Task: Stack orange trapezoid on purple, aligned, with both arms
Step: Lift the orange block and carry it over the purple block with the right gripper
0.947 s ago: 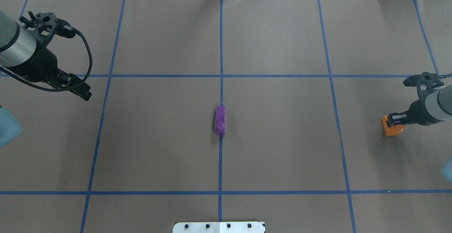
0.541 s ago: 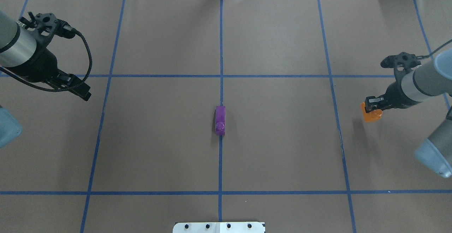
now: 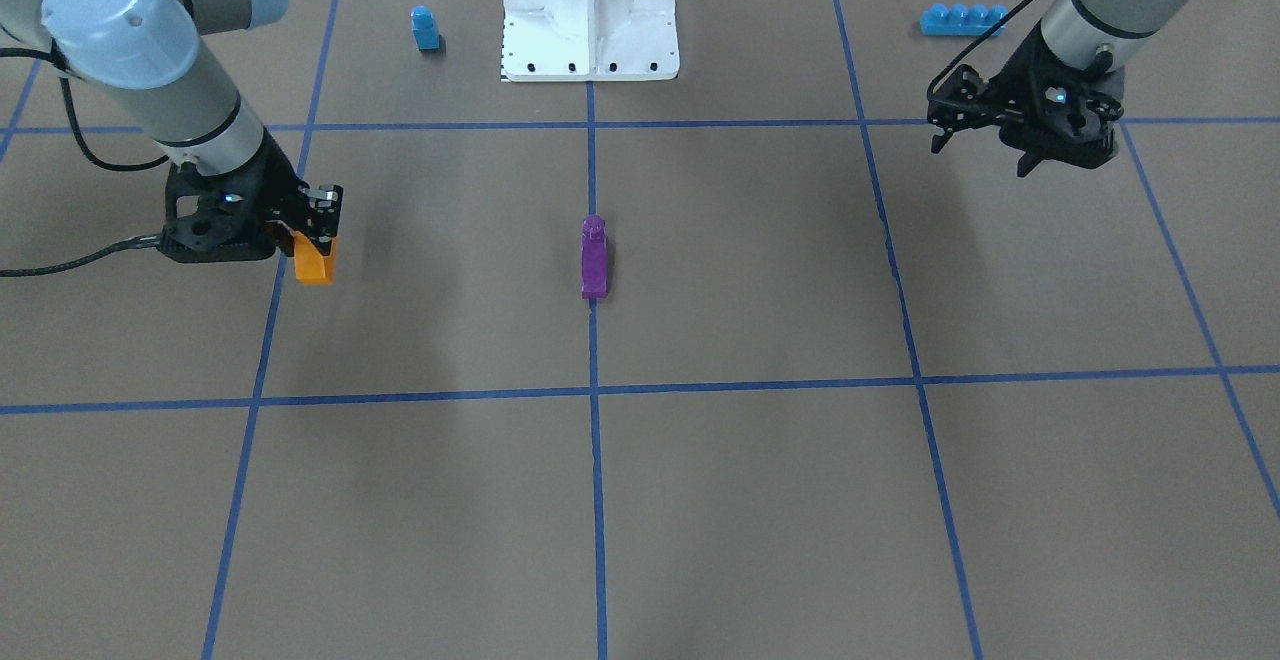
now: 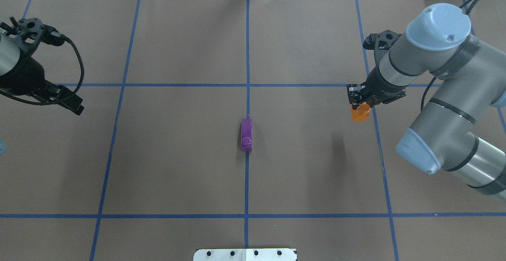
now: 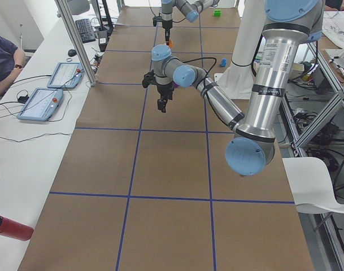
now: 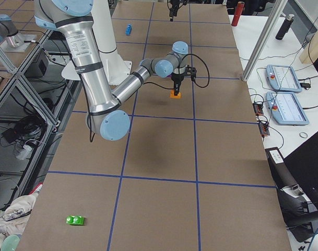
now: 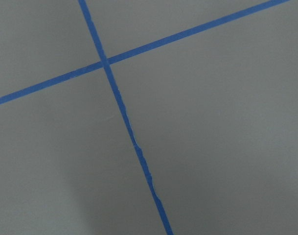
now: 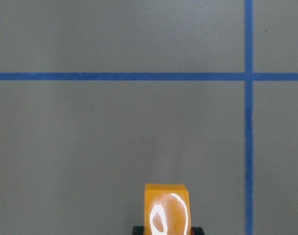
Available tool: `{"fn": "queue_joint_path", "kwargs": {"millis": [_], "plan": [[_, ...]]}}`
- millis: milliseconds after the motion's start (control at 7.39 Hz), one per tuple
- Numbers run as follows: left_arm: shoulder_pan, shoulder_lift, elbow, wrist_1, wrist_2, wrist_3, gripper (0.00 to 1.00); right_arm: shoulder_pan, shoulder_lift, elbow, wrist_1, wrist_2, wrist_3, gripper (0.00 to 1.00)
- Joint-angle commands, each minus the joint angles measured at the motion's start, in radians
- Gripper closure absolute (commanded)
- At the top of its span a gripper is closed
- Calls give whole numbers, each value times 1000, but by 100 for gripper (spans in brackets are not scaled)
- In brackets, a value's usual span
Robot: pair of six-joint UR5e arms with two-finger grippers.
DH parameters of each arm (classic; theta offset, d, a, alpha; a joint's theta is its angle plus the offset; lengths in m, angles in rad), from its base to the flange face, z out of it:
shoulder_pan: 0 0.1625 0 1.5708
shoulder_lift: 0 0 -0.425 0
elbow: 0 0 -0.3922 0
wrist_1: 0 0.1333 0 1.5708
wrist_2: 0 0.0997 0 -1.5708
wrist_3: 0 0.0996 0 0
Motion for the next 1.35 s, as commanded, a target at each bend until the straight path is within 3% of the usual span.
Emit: {"fn": "queue_joint_path", "kwargs": {"millis": [0, 271, 541, 947, 1218], "plan": [[-63, 71, -34, -6, -1, -78, 0, -114, 129, -9, -31, -23, 185, 100], [-60, 67, -44, -32, 7, -163, 0, -188, 204, -36, -32, -100, 274, 100], [-60, 67, -47, -32, 5, -165, 0, -228, 324, -146, -37, -149, 348, 100], [-60, 67, -46, -32, 5, -165, 0, -288, 353, -158, -37, -257, 353, 100], [-59, 67, -46, -32, 4, -165, 0, -306, 419, -226, -32, -273, 386, 100]]}}
